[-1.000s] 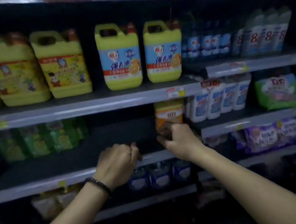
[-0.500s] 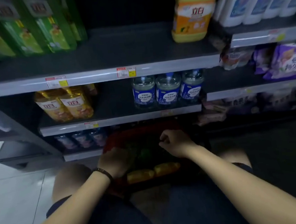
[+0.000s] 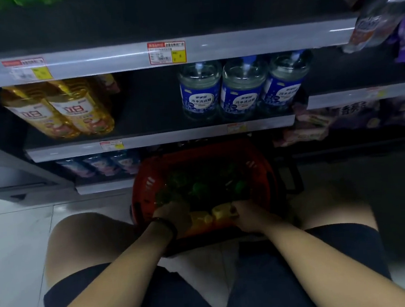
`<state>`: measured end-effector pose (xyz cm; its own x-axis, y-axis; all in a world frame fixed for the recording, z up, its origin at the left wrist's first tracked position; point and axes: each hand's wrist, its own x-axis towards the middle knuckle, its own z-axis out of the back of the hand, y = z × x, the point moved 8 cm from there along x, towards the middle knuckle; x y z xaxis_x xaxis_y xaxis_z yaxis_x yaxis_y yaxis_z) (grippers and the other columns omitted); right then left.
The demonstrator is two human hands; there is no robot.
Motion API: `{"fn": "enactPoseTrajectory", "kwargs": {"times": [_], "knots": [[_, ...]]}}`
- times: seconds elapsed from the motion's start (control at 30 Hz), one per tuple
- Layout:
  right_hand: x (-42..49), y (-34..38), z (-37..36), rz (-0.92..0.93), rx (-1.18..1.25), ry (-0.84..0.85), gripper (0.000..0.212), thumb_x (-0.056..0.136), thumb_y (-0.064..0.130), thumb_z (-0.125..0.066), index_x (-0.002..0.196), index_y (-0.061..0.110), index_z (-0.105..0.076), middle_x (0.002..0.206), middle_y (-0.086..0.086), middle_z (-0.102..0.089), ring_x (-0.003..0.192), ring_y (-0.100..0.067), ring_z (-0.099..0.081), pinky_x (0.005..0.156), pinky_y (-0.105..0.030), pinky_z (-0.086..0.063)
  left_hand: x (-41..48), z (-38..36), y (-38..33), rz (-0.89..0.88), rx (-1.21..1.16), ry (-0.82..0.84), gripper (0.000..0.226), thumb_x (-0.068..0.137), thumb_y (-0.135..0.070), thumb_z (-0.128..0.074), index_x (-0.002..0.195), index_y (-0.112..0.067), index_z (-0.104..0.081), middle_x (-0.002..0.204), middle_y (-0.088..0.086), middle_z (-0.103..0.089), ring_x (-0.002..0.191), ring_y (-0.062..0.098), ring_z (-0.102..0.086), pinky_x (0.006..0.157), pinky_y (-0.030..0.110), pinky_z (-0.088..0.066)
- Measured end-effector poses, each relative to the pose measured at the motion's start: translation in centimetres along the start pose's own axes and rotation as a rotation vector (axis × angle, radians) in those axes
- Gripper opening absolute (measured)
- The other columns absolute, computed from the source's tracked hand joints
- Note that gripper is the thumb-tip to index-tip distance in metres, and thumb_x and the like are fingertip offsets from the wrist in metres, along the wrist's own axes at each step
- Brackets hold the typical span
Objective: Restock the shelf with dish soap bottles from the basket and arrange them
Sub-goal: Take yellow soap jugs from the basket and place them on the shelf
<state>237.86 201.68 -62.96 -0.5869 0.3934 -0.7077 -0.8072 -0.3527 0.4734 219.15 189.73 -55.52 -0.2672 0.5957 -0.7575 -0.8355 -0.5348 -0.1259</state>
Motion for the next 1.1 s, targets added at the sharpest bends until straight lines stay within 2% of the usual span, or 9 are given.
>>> {"fn": "enactPoseTrajectory", "kwargs": {"times": [0.1, 0.17, 0.33, 0.47, 0.6, 0.77, 0.97, 1.03, 1.1], "knots": [[-0.3, 1.2, -0.5, -0.037, -0.014, 0.046, 0.035, 0.089, 0.04, -0.062, 0.123, 0.045, -0.069, 0.128, 0.008, -0.071, 0.117, -0.016, -0.068, 0.105, -0.038, -0.055, 3.1, -3.2, 1.4, 0.048, -0.079, 0.067, 0.047, 0.106, -0.028, -0.05, 0.153, -0.024, -0.044, 0.146, 0.011, -0.055, 0.127, 0.033, -0.059, 0.106, 0.046, -0.054], [-0.8, 2.4, -0.2, -0.079, -0.072, 0.072, 0.045, 0.092, 0.033, -0.06, 0.137, 0.031, -0.064, 0.139, -0.006, -0.065, 0.125, -0.026, -0.064, 0.107, -0.037, -0.052, 4.6, -5.4, 2.2, 0.08, -0.049, 0.153, 0.056, 0.108, -0.032, -0.05, 0.161, -0.029, -0.035, 0.164, 0.011, -0.036, 0.145, 0.037, -0.044, 0.116, 0.049, -0.046], [0.3, 2.1, -0.4, -0.153, -0.136, 0.089, 0.047, 0.098, 0.032, -0.059, 0.141, 0.013, -0.058, 0.142, -0.016, -0.06, 0.126, -0.035, -0.06, 0.102, -0.038, -0.052, 7.0, -8.2, 3.0, 0.147, -0.064, 0.296, 0.067, 0.11, -0.034, -0.049, 0.168, -0.025, -0.017, 0.174, 0.015, -0.006, 0.157, 0.041, -0.024, 0.124, 0.047, -0.035], [0.8, 1.5, -0.4, -0.188, -0.095, 0.062, 0.055, 0.097, 0.03, -0.059, 0.149, 0.016, -0.053, 0.147, -0.016, -0.056, 0.13, -0.034, -0.059, 0.105, -0.037, -0.051, 8.7, -8.5, 3.0, 0.17, -0.079, 0.252, 0.068, 0.107, -0.04, -0.053, 0.164, -0.016, -0.025, 0.167, 0.014, -0.027, 0.151, 0.037, -0.036, 0.123, 0.043, -0.035], [0.7, 1.3, -0.5, -0.218, -0.045, 0.059, 0.053, 0.098, 0.034, -0.056, 0.146, 0.013, -0.056, 0.144, -0.015, -0.058, 0.128, -0.034, -0.06, 0.103, -0.036, -0.05, 9.3, -8.5, 3.6, 0.189, -0.05, 0.244, 0.082, 0.101, -0.051, -0.059, 0.165, -0.017, -0.02, 0.165, 0.015, -0.031, 0.149, 0.037, -0.037, 0.122, 0.043, -0.037], [1.9, 0.3, -1.4, -0.133, 0.061, 0.016, 0.056, 0.085, 0.043, -0.053, 0.14, 0.041, -0.062, 0.14, 0.003, -0.066, 0.125, -0.024, -0.064, 0.107, -0.038, -0.053, 6.3, -4.7, 2.6, 0.144, -0.068, 0.186, 0.073, 0.098, -0.053, -0.064, 0.159, -0.022, -0.04, 0.159, 0.011, -0.045, 0.142, 0.033, -0.049, 0.115, 0.045, -0.046], [-2.6, 5.0, 1.5, -0.062, 0.149, -0.066, 0.036, 0.087, 0.055, -0.063, 0.113, 0.029, -0.064, 0.113, 0.0, -0.069, 0.103, -0.025, -0.066, 0.088, -0.04, -0.056, 1.7, -0.8, 1.8, 0.009, -0.068, -0.089, 0.072, 0.099, -0.064, -0.055, 0.158, -0.026, -0.04, 0.157, 0.005, -0.05, 0.143, 0.028, -0.048, 0.117, 0.039, -0.04], [-3.8, 5.4, 2.3, -0.023, 0.191, -0.11, 0.051, 0.076, 0.067, -0.066, 0.113, 0.032, -0.062, 0.112, 0.002, -0.068, 0.102, -0.024, -0.067, 0.089, -0.046, -0.058, -0.3, -0.1, 2.1, -0.036, -0.149, -0.181, 0.077, 0.092, -0.075, -0.046, 0.152, -0.027, -0.049, 0.152, 0.003, -0.055, 0.139, 0.025, -0.052, 0.114, 0.038, -0.043], [-5.3, 6.1, 3.4, 0.032, 0.199, -0.15, 0.067, 0.077, 0.063, -0.075, 0.132, 0.031, -0.057, 0.126, 0.005, -0.065, 0.114, -0.023, -0.065, 0.094, -0.041, -0.055, -3.6, 1.5, 1.2, -0.089, -0.186, -0.254, 0.076, 0.093, -0.075, -0.036, 0.144, -0.023, -0.056, 0.145, 0.003, -0.059, 0.132, 0.023, -0.057, 0.109, 0.037, -0.045]]}}
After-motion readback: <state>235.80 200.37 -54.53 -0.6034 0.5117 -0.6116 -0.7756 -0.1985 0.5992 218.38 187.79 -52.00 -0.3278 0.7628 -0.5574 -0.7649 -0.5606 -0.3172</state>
